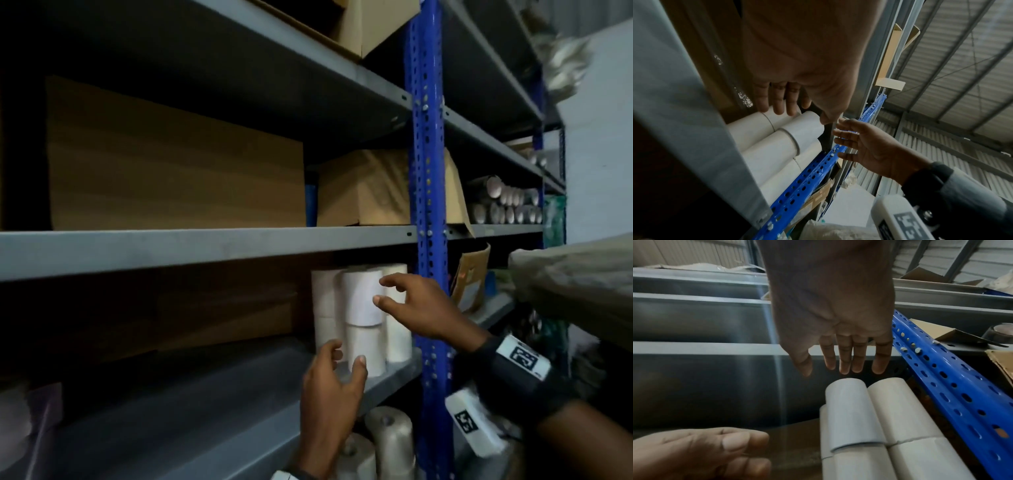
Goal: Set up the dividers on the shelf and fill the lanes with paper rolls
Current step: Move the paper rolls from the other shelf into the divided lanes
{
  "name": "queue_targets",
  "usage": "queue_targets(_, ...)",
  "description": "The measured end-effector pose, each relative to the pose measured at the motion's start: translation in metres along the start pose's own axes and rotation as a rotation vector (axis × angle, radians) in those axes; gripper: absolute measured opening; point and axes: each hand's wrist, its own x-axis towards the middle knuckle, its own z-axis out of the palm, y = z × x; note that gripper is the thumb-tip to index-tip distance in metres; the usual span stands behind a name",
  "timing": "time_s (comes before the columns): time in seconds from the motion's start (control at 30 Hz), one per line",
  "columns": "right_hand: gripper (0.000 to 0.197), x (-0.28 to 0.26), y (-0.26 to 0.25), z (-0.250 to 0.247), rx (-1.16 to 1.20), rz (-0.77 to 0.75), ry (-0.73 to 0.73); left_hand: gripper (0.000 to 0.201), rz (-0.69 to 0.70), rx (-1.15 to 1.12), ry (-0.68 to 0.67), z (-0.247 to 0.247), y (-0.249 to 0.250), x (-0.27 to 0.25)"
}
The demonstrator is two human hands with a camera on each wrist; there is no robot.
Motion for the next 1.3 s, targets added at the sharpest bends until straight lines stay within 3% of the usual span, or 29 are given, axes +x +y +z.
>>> queue_targets(0.2,0.053,0.061,0.020,0.014,-0.108,-0.077,-0.042,0.065,0.038,-0.052,0.025,0.033,-0.012,0.053)
queue_targets(0.33,0.047,0.082,0.027,0.020,-0.162,-0.128,-0.148,0.066,0.057,-0.084,0.008,0.051,-0.013,0.076)
queue_targets(0.5,0.045,0.094,0.030,0.018,-0.234,-0.019,-0.317,0.073,0.036,-0.036,0.001,0.067,-0.010,0.101)
queue_targets(0.7,0.043,0.084,0.022,0.005,-0.088,-0.144,-0.307,0.076,0.034,-0.054,-0.020,0.074,-0.010,0.110)
queue_targets(0.97,0.041,0.047,0.016,-0.014,0.110,-0.241,-0.180,0.082,0.181,-0.167,-0.007,0.057,-0.002,0.088)
queue_targets(1.07,0.039,0.029,0.000,-0.030,0.183,-0.278,-0.195,0.079,0.224,-0.238,-0.021,0.039,0.006,0.072)
queue_targets(1.2,0.040,0.000,-0.028,-0.051,0.243,-0.315,-0.261,0.079,0.194,-0.413,-0.135,0.014,0.013,0.043)
queue_targets(1.3,0.039,-0.026,-0.046,-0.058,0.290,-0.356,-0.284,0.077,0.157,-0.492,-0.117,0.000,0.016,0.012)
